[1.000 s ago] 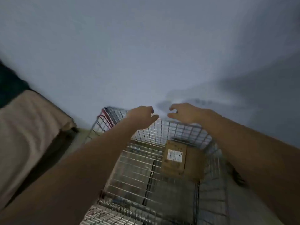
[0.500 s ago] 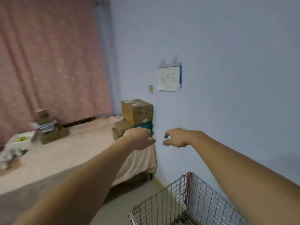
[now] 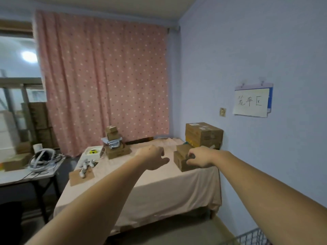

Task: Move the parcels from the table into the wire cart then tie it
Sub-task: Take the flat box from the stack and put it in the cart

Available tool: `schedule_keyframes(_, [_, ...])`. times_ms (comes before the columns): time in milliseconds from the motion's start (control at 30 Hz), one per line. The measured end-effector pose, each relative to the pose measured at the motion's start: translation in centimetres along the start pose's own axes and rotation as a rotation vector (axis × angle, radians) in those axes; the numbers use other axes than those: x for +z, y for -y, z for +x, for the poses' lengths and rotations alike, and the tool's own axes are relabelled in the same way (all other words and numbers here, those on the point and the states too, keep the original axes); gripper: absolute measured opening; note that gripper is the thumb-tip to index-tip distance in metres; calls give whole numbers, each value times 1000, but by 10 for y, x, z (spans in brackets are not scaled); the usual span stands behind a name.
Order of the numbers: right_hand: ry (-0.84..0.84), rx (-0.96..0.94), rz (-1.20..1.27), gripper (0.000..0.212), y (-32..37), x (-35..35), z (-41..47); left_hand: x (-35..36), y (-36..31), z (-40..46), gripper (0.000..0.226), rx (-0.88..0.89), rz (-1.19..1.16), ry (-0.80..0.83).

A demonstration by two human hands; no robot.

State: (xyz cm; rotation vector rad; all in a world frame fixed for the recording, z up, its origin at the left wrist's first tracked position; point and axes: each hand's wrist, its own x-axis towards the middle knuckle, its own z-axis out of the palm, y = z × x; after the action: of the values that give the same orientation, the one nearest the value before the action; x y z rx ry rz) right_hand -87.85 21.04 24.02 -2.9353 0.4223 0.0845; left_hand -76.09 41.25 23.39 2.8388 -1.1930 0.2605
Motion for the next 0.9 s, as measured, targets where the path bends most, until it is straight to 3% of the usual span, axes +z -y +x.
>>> schedule_keyframes(900, [118,143,8,34,-50,7,273,83,110,251,54,13,-53,101])
